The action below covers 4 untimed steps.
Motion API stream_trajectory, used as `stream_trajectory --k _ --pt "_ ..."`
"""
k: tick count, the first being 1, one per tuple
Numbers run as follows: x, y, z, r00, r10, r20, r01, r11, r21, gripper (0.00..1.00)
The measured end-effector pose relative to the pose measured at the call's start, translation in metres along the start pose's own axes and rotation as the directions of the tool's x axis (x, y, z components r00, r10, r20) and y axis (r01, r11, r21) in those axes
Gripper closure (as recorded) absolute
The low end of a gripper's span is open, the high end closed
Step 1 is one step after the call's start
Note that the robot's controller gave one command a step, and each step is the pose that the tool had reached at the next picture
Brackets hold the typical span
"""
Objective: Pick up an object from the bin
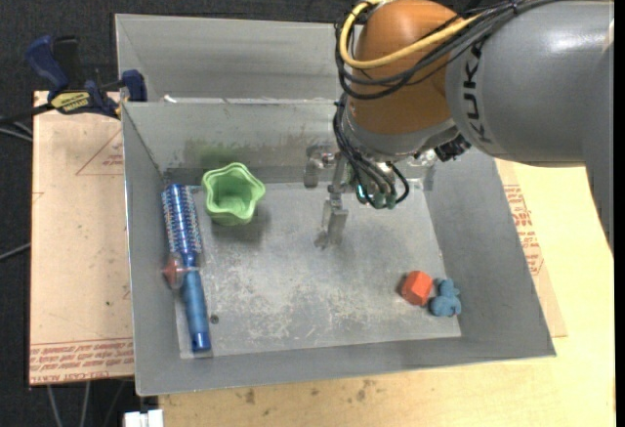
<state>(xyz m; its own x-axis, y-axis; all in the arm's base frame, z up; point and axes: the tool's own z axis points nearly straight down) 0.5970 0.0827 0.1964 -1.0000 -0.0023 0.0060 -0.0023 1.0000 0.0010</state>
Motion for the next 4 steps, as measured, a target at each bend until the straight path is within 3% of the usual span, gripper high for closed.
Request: stream_trajectory --k 1,2,3,4 --pt "-0.043 0.080 0.128 0.941 -0.339 0.006 0.339 0.941 0.005 0.00" --pt "-0.041 0.120 0.106 0.924 -0.382 0.009 0.382 0.924 0.004 0.00" --pt "0.057 0.169 0.095 0.854 -0.520 0.011 0.520 0.854 0.002 0.00" --pt "0.011 0.166 0.126 0.555 -0.832 0.003 0.832 0.555 0.012 0.00"
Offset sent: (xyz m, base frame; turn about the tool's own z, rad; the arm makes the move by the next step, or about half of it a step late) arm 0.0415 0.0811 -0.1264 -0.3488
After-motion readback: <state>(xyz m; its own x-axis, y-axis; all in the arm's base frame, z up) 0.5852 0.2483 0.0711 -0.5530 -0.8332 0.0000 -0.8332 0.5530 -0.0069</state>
